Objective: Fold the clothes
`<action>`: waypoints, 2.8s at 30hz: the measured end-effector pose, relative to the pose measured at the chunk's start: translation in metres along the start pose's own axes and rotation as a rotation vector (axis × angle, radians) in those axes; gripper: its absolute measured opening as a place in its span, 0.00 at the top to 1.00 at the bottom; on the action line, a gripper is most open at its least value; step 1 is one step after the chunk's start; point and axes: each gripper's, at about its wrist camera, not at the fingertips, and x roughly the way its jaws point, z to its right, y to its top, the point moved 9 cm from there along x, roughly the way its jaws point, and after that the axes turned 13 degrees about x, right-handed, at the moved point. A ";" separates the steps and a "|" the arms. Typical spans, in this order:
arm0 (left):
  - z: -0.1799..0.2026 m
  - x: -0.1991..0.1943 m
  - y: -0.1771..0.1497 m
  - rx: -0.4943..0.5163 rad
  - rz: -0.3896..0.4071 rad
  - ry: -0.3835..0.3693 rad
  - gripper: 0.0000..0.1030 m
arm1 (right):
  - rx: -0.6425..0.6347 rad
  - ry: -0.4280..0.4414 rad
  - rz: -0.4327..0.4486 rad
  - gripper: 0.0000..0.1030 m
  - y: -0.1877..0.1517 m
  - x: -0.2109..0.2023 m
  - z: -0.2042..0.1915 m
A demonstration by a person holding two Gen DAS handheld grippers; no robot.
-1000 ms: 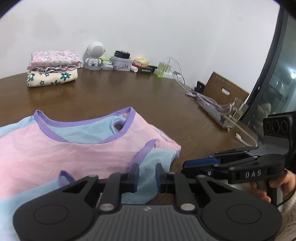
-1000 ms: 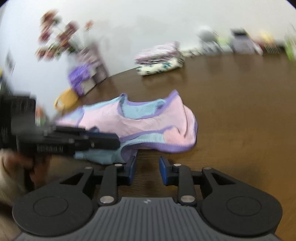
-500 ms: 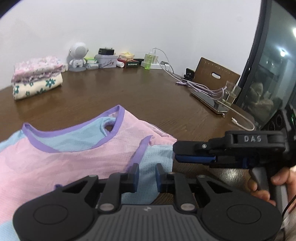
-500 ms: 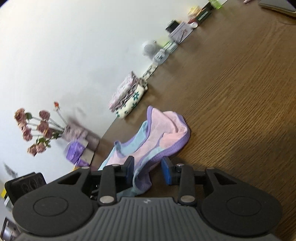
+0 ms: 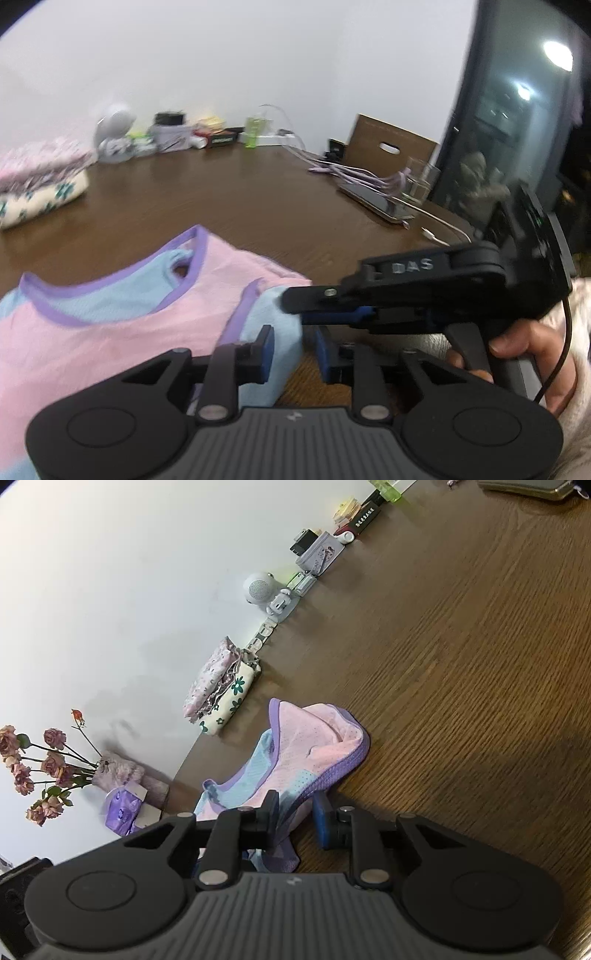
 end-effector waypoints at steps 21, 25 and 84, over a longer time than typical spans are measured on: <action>-0.044 0.014 -0.007 -0.355 -0.015 -0.075 0.97 | 0.093 0.128 -0.028 0.78 -0.001 0.004 0.005; -0.042 0.018 -0.008 -0.344 -0.024 -0.062 0.97 | 0.093 0.144 -0.028 0.84 -0.001 0.006 0.003; -0.043 0.012 -0.014 -0.329 0.003 -0.025 0.98 | -0.059 0.035 -0.031 0.84 -0.005 0.001 -0.010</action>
